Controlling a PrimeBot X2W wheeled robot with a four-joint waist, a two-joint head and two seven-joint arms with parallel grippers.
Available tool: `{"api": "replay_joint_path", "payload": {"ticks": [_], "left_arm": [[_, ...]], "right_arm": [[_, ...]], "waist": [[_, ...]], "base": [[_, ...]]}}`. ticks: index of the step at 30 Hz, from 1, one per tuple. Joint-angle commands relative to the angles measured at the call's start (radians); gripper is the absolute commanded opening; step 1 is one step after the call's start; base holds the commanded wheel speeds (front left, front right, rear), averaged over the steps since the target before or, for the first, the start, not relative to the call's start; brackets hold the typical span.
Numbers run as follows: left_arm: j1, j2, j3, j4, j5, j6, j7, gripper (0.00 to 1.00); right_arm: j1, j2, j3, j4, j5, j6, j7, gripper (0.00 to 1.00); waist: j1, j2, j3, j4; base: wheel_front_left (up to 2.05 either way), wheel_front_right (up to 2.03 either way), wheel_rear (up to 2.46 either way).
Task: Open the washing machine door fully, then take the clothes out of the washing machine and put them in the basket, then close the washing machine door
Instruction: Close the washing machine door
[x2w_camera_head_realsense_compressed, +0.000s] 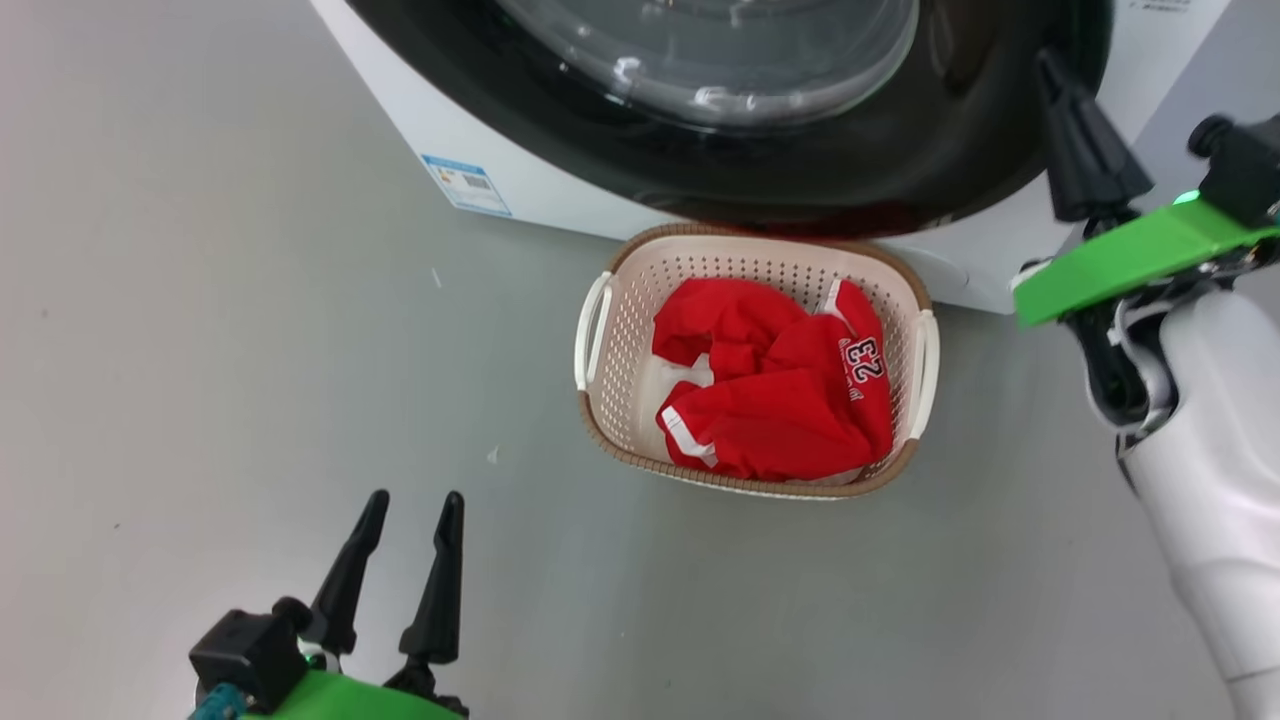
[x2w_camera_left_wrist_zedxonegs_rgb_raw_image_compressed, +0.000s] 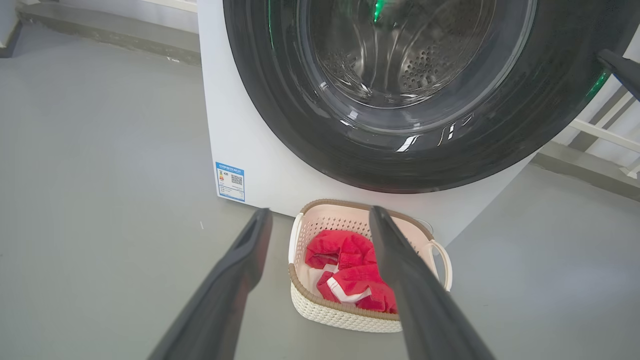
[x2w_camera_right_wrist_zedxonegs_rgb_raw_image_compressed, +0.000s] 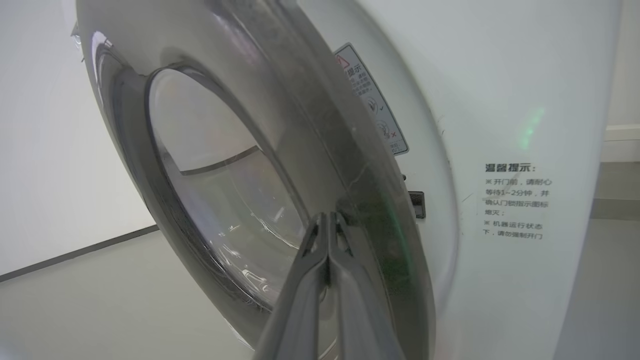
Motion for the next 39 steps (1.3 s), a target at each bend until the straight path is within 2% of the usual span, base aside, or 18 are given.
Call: {"api": "replay_joint_path", "payload": {"ticks": [1,9,20,28,29,30,31,32,33,39], "left_arm": [[-0.029,0.011,0.029,-0.027,-0.008,-0.006,-0.012,1.00],[-0.059,0.011,0.012,-0.037,-0.024,-0.006,-0.012,1.00],[-0.079,0.011,0.012,-0.042,-0.031,-0.006,-0.012,1.00],[-0.078,0.011,0.023,-0.027,-0.019,-0.006,-0.012,1.00],[-0.076,0.011,0.024,-0.024,-0.016,-0.006,-0.012,1.00],[-0.074,0.011,0.026,-0.022,-0.013,-0.006,-0.012,1.00],[-0.071,0.011,0.029,-0.019,-0.008,-0.006,-0.012,1.00],[-0.068,0.011,0.032,-0.016,-0.004,-0.006,-0.012,1.00],[-0.065,0.011,0.035,-0.012,0.000,-0.006,-0.012,1.00],[-0.052,0.011,0.045,0.003,0.023,-0.006,-0.012,1.00]], "right_arm": [[-0.027,0.001,0.006,-0.020,-0.005,0.003,-0.006,0.00],[-0.104,-0.015,-0.024,-0.006,-0.013,0.003,-0.006,0.00],[-0.162,-0.005,-0.068,-0.015,-0.024,0.003,-0.006,0.00],[-0.120,0.000,0.002,-0.030,-0.027,0.003,-0.006,0.02],[-0.107,0.000,0.014,-0.033,-0.027,0.003,-0.006,0.09],[-0.092,-0.001,0.026,-0.037,-0.026,0.003,-0.006,0.24],[-0.075,-0.002,0.038,-0.040,-0.025,0.003,-0.006,0.57],[-0.058,-0.002,0.046,-0.043,-0.024,0.003,-0.006,0.97],[-0.040,-0.002,0.053,-0.046,-0.022,0.003,-0.006,1.00],[0.057,-0.010,0.083,-0.052,-0.018,0.003,-0.006,1.00]], "waist": [[0.0000,0.0000,0.016,0.009],[0.0000,0.0000,0.064,0.027],[0.0000,0.0000,0.091,0.031],[0.0000,0.0000,0.069,0.017],[0.0000,0.0000,0.063,0.014],[0.0000,0.0000,0.056,0.011],[0.0000,0.0000,0.049,0.007],[0.0000,0.0000,0.042,0.003],[0.0000,0.0000,0.035,-0.002],[0.0000,0.0000,-0.002,-0.025]], "base": [[0.00,0.00,0.00],[0.00,0.00,0.00],[0.00,0.00,0.00],[0.00,0.00,0.00],[0.00,0.00,0.00],[0.00,0.00,0.00],[0.00,0.00,0.00],[0.00,0.00,0.00],[0.00,0.00,0.00],[0.00,0.00,0.00]]}}
